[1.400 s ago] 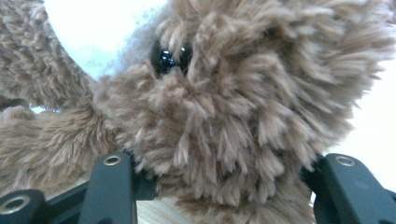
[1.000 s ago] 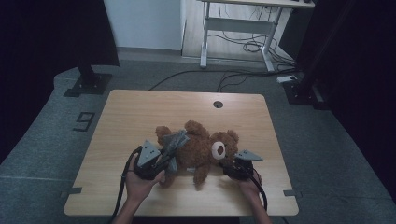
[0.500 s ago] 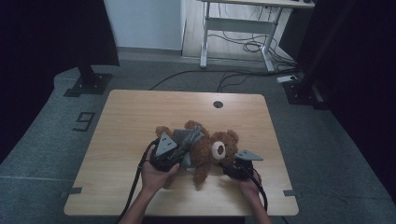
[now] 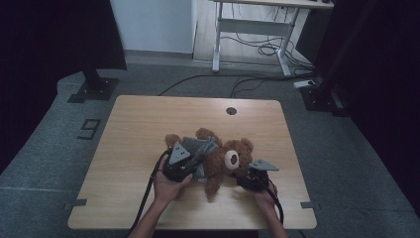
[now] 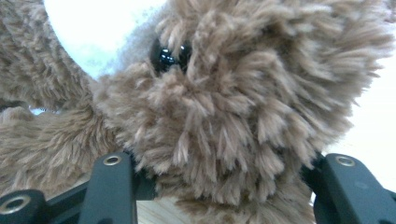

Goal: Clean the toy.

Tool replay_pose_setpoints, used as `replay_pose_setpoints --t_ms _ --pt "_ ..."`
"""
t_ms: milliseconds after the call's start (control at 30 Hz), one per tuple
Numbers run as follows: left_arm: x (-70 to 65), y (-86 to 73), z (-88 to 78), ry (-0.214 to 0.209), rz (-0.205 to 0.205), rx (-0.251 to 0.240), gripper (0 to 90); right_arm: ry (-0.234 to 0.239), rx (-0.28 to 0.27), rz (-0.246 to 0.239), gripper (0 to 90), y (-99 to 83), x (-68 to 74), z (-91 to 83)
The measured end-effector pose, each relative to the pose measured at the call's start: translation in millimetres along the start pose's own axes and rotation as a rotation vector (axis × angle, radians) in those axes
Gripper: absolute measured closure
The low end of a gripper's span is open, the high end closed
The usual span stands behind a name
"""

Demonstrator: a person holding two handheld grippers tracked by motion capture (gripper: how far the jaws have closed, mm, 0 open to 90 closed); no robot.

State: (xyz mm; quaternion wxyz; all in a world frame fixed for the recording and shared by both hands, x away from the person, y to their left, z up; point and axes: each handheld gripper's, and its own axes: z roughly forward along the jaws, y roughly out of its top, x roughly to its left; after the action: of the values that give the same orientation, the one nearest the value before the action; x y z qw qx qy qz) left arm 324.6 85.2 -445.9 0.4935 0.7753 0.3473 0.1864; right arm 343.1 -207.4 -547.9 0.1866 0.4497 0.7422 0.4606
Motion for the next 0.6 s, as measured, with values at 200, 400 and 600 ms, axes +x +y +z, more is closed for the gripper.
replay_pose_setpoints --t_ms 200,400,600 --pt "-4.3 2.8 8.4 -0.008 0.01 0.01 74.8 -0.001 -0.001 0.003 44.2 0.3 -0.2 0.6" --pt "-19.4 14.0 29.0 -0.032 0.023 0.009 74.8 0.0 0.0 0.005 44.2 0.3 -0.6 0.8" --pt "-38.1 18.0 59.1 -0.058 0.05 0.034 74.8 0.003 0.001 0.002 44.7 0.3 -1.0 0.7"
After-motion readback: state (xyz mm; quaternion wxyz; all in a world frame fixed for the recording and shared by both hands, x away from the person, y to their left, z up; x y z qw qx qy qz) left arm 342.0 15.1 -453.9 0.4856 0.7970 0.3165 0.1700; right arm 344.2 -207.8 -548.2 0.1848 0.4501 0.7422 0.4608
